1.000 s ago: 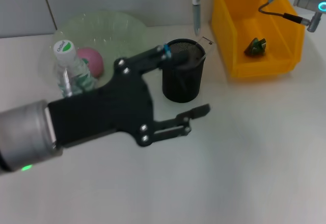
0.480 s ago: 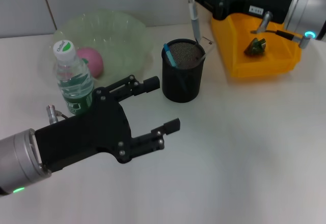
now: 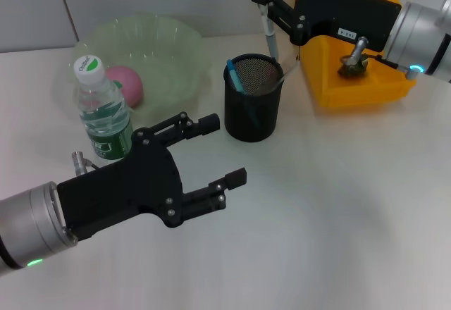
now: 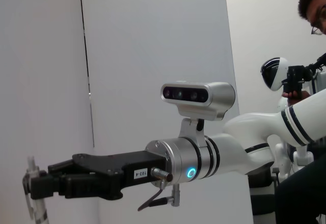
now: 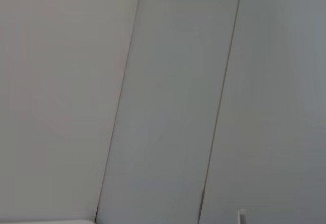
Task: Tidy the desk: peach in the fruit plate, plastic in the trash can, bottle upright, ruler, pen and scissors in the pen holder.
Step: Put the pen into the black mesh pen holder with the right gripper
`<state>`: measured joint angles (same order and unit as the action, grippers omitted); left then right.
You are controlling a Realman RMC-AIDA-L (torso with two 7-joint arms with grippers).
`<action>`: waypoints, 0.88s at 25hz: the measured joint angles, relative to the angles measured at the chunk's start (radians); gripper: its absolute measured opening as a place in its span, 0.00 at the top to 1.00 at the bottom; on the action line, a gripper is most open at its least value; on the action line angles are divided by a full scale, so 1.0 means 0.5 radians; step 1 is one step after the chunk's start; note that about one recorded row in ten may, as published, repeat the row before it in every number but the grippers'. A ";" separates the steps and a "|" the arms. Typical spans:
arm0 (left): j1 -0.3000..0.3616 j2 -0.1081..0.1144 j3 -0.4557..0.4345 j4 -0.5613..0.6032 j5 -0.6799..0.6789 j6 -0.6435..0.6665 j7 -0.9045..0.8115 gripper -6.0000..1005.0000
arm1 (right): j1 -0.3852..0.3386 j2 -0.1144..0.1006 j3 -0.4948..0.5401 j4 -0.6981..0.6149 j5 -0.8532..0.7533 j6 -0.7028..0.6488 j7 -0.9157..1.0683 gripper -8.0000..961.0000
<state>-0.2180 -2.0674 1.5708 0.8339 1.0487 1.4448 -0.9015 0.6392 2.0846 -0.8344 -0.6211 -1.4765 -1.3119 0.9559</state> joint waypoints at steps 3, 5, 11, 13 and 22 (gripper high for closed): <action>-0.019 0.001 0.000 -0.057 -0.002 0.000 0.030 0.26 | 0.022 -0.001 0.000 0.049 0.028 0.001 -0.018 0.85; -0.018 0.001 0.000 -0.069 -0.003 0.001 0.045 0.26 | 0.039 -0.001 -0.006 0.074 0.030 0.002 -0.019 0.85; -0.012 0.005 0.000 -0.077 0.007 0.009 0.047 0.26 | 0.121 0.004 -0.111 0.184 0.035 0.124 -0.031 0.85; -0.012 0.007 0.000 -0.079 0.009 0.010 0.048 0.26 | 0.131 0.004 -0.119 0.203 0.042 0.142 -0.038 0.85; -0.006 0.011 -0.011 -0.110 0.013 0.032 0.099 0.26 | 0.183 0.002 -0.127 0.330 0.063 0.272 -0.051 0.85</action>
<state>-0.2210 -2.0620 1.5652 0.7787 1.0555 1.4610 -0.8518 0.7306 2.0856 -0.8979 -0.4559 -1.4448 -1.1760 0.9305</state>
